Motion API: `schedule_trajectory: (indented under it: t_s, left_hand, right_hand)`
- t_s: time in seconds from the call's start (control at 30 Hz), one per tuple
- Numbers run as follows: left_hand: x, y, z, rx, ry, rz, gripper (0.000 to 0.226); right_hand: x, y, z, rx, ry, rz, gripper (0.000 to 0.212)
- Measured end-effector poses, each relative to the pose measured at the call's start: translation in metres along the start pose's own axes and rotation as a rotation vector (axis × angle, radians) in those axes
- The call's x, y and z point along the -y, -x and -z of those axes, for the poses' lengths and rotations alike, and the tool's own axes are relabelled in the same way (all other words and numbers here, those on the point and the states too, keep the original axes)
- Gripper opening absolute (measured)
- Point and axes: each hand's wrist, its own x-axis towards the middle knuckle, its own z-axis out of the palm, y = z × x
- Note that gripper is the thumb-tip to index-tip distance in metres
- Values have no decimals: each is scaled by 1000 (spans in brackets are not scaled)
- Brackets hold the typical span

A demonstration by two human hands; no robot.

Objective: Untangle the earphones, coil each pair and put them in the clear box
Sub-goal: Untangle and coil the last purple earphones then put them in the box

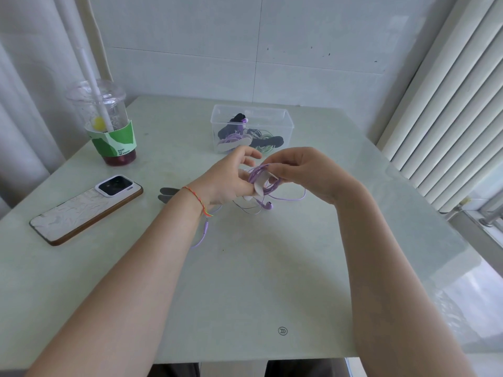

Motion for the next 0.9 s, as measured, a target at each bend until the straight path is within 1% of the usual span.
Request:
schedule_trajectory:
  t_s: [0.13,0.23,0.37,0.43,0.5,0.6,0.67,0.7,0.8,0.9]
  left_hand:
    - [-2,1,3,12,71,72,63]
    - [-3,1,4,23,106,61,57]
    - [-4,2,6,38,213,53,48]
    - [-4,3,7,61,279,56,45]
    - [-4,3,9,70,382,53,42]
    - [-7,1,10,54,568,56,31]
    - [-9,0,9,45,704,80,29]
    - [-9,-1,8,51,730,82,29]
    - [-5,-1,6,93,606,45,27]
    - [1,-4,6,32,579,54,29]
  right_hand:
    - [1,-2,-2,-63,38,9,12]
    - [1,-5,-6,-127,74,25,11]
    - [4,-5,-7,-178,21,51,14]
    - [6,-4,-7,-229,-36,64,11]
    - [7,-5,-6,-285,-87,70,9]
    - [7,-5,-4,-364,-159,42,11]
    - [7,-6,-4,-394,-192,23,12]
    - [7,-6,-4,-401,-199,14,12]
    - [6,-7,-6,-418,-197,-7,12]
    - [4,-9,-11,-432,-184,-22,6]
